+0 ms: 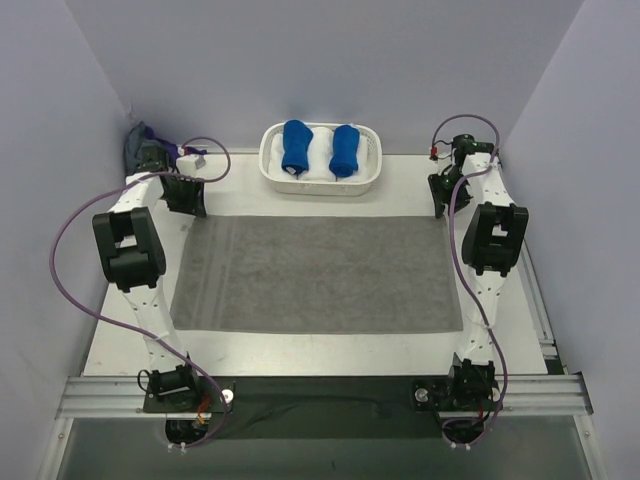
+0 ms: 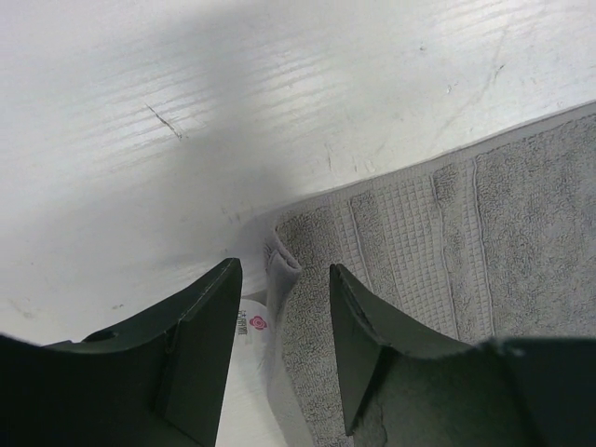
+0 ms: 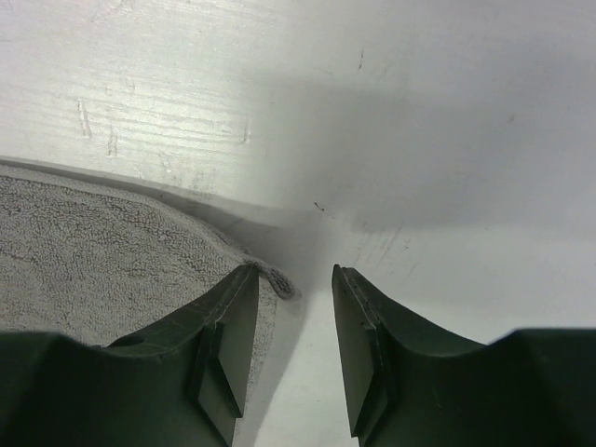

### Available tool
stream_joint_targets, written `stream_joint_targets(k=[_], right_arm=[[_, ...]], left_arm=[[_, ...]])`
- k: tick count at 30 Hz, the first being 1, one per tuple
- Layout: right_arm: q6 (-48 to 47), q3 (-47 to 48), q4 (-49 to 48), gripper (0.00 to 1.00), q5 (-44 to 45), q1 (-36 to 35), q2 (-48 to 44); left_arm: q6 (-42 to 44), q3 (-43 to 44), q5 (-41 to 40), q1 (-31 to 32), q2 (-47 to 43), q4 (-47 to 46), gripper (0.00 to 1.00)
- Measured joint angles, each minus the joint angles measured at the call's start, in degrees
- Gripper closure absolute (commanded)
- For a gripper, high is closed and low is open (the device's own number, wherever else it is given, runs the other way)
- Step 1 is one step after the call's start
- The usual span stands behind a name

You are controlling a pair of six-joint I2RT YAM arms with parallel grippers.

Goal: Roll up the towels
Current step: Flatten the towel

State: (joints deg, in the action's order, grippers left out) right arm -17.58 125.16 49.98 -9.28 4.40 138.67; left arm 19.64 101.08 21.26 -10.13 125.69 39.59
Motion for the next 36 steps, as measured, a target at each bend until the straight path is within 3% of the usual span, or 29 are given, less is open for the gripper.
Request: stream_joint_targets(k=[2,7,10,12,14,15,22,23,26,36], right_arm=[[0.02,0.00,0.00,0.63,-0.15,0.00,0.00],[0.02,0.00,0.00,0.77,-0.26,-0.20,0.09],[0.17,0.17,0.00,0.78,-0.37,-0.46,0.59],[0.15,0.20,0.02,0.89,-0.37,-0.55,1.03],[0.17,0.20,0.00,0.92,-0.37,-0.70,1.29],[0.00,0.20,0.00,1.00,-0.35,-0.70,1.38],[-0.02,0.20,0.02,1.00,-0.22,-0.68,1.49],[0.09,0.20,0.00,1.00,-0.24,-0.61,1.49],[0.76,0.72,0.20,1.00,-0.39,-0.46,1.49],[1.49,9.46,0.09,1.00,-0.46,0.13,1.49]], left_arm=[[0.00,0.37,-0.07,0.07,0.00,-0.04,0.48],[0.00,0.68,-0.28,0.33,0.09,-0.02,0.52],[0.00,1.44,-0.55,0.48,0.85,-0.02,0.55],[0.02,1.86,-0.83,0.61,1.42,0.04,0.58],[0.00,2.27,-1.14,0.61,1.90,0.04,0.60],[0.00,2.29,-1.29,0.63,1.97,0.04,0.61],[-0.13,4.02,-2.25,0.63,2.08,0.28,0.82],[-0.09,4.42,-2.40,0.61,2.08,0.26,0.90],[-0.17,6.67,-2.62,0.61,2.56,0.63,1.00],[-1.57,20.79,-1.49,0.48,8.85,2.01,1.00]])
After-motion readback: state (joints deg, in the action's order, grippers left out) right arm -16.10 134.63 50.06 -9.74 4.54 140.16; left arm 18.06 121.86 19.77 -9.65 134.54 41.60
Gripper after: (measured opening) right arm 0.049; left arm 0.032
